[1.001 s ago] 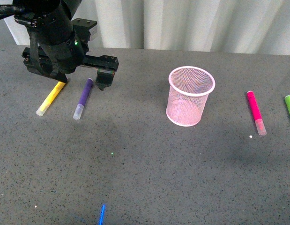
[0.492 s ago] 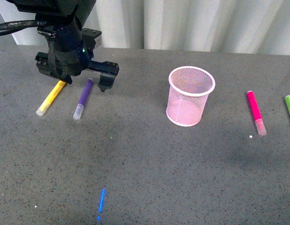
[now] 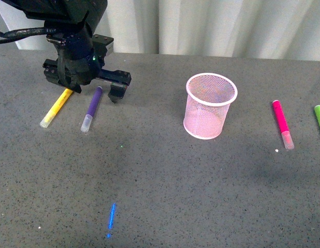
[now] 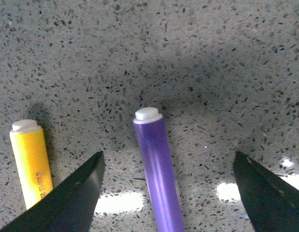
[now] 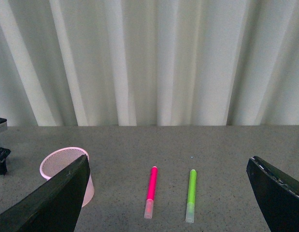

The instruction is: Insert purple and pink pens into pink cup

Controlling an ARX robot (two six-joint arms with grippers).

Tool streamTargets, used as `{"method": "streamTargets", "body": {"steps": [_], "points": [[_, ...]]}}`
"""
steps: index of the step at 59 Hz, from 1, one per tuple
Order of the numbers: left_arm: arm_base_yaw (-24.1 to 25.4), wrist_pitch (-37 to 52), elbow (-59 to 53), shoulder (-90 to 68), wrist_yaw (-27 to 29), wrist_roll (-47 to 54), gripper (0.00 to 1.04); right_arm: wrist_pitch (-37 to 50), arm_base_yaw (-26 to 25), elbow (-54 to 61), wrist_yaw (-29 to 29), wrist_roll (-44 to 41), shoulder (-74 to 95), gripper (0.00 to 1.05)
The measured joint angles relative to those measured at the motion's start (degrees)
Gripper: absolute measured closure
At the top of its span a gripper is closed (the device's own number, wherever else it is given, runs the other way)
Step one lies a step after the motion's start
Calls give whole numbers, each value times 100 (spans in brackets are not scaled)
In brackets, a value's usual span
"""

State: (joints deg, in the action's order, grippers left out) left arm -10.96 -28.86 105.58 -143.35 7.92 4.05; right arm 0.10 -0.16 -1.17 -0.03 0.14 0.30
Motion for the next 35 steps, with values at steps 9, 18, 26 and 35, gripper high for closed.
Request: {"method": "streamTargets", "body": {"steps": [9, 18, 26, 35], "points": [[-26, 39, 11, -24, 13, 39, 45, 0, 0, 0, 0, 0, 0, 7], [-22, 140, -26, -28, 114, 79, 76, 0, 0, 0, 0, 0, 0, 7], [-7, 232, -81, -26, 216, 90, 92, -2, 0, 0, 0, 0, 0, 7], [-7, 317, -146, 7, 258, 83, 93, 0, 0, 0, 0, 0, 0, 7]]}}
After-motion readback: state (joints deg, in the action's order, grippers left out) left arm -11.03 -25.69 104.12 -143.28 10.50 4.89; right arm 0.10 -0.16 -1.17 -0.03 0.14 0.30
